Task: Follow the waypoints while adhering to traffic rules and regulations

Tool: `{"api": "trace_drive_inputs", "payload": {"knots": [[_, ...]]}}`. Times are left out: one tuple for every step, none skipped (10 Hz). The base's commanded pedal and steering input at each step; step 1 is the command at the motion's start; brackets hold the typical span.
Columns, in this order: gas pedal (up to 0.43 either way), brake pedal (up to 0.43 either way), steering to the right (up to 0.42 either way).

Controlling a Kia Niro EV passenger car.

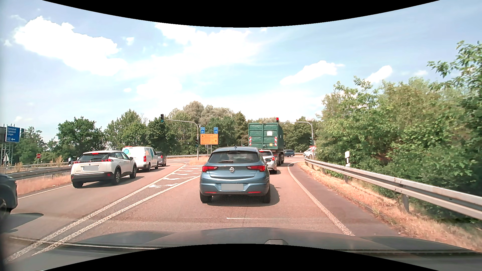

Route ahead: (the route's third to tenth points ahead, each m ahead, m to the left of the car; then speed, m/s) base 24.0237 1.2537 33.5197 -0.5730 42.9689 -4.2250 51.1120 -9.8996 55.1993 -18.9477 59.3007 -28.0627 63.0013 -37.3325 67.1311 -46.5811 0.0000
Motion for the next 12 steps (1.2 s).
{"api": "trace_drive_inputs", "payload": {"knots": [[0.000, 0.244, 0.008], [0.000, 0.244, 0.008], [0.000, 0.244, 0.008], [0.000, 0.244, 0.008], [0.000, 0.244, 0.008], [0.000, 0.244, 0.008], [0.000, 0.244, 0.008], [0.000, 0.244, 0.008], [0.000, 0.244, 0.008], [0.000, 0.244, 0.008], [0.000, 0.244, 0.008], [0.000, 0.244, 0.008]]}}
